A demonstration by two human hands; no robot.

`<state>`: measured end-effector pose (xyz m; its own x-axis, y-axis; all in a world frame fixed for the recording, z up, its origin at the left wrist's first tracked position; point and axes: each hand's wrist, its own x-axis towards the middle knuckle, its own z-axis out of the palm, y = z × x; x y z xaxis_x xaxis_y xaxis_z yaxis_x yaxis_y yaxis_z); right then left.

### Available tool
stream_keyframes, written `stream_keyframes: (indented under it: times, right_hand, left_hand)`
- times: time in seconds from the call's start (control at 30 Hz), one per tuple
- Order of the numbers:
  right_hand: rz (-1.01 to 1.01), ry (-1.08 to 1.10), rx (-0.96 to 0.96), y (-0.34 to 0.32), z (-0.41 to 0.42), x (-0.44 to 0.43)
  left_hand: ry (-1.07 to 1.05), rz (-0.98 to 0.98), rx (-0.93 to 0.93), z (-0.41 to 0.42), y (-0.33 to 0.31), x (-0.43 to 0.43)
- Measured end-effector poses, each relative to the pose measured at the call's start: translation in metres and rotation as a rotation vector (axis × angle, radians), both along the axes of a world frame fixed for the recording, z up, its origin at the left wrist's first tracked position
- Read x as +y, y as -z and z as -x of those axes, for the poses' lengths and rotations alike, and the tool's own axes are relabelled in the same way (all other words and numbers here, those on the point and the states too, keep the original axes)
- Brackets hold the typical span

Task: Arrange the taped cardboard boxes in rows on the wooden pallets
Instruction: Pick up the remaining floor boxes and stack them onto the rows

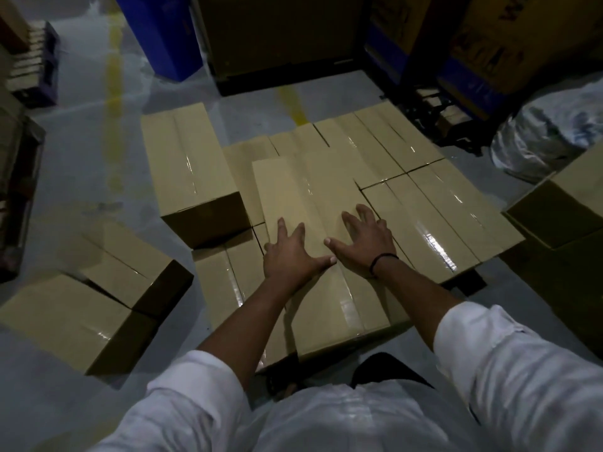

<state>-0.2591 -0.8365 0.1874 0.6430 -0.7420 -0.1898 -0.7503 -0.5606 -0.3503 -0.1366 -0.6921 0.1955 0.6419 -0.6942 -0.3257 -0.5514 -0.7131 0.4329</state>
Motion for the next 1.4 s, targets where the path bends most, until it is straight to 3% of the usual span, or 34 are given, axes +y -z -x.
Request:
stream_keyframes:
  times: [0.37, 0.83, 0.97, 1.1, 1.4]
  right_hand:
    - [-0.164, -0.115, 0.143, 0.047, -0.035, -0.051]
    - [-0.205, -0.337, 0.177, 0.102, -0.133, -0.138]
    - [-0.214, -0.469, 0.28, 0.116, -0.162, -0.155]
    - [-0.206, -0.526, 0.35, 0.128, -0.142, -0.147]
    - [-0.054, -0.795, 0.54, 0.141, -0.031, -0.097]
  left_hand:
    - [0.111, -0.098, 0.163, -0.039, 0.053, -0.024]
    - [-0.076, -0.093, 0.158, -0.115, 0.105, -0.084]
    - [-0.117, -0.116, 0.207, -0.125, 0.126, -0.089]
    - [0.019, -0.241, 0.127, -0.094, 0.139, -0.085]
    - [0.195, -0.288, 0.044, -0.006, 0.153, -0.048]
